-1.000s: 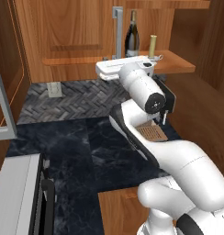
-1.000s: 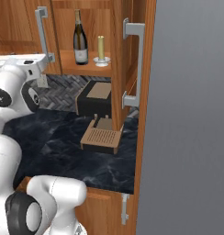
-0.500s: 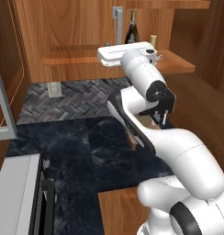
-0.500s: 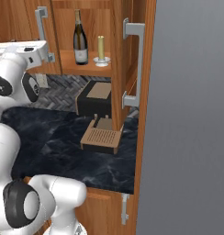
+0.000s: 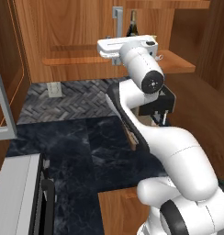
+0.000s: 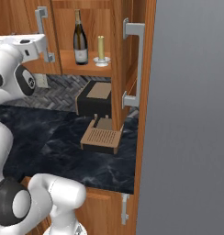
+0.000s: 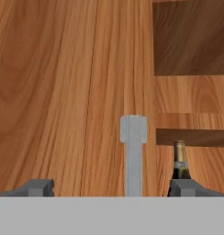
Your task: Get the candle and the wine from the cabinet and move them to the dining counter.
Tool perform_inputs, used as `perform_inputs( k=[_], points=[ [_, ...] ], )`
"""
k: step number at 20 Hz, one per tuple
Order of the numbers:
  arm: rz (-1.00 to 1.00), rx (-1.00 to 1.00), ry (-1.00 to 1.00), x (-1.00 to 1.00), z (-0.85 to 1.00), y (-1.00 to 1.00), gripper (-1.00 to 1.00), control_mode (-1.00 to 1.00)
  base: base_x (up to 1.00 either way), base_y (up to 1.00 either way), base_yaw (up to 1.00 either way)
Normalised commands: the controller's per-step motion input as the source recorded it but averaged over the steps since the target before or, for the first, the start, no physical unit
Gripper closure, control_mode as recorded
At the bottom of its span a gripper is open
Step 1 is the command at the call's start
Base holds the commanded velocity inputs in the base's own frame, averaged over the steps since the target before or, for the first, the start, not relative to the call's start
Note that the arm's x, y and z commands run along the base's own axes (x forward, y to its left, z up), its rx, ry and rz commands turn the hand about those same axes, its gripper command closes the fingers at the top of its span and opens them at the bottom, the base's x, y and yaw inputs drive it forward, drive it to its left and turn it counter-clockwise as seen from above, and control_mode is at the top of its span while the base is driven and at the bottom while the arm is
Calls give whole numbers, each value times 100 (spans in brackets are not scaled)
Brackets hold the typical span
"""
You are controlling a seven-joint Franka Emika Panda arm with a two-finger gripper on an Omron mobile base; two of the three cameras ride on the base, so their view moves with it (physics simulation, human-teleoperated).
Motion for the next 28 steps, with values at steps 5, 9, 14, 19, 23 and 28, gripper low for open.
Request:
perform_inputs(
  k=[5, 9, 14, 19, 23, 28],
  points=[
    [0, 0, 1, 0, 0, -6, -100, -100, 0, 0, 0],
    [0, 0, 0, 0, 0, -23, -100, -100, 0, 0, 0],
    [0, 0, 0, 0, -1, -24, -100, -100, 0, 0, 0],
    [0, 0, 3, 5, -7, -6, -100, -100, 0, 0, 0],
    [0, 0, 6, 14, -12, 0, -100, -100, 0, 0, 0],
    [0, 0, 3, 26, -12, 0, -100, -100, 0, 0, 0]
  ],
)
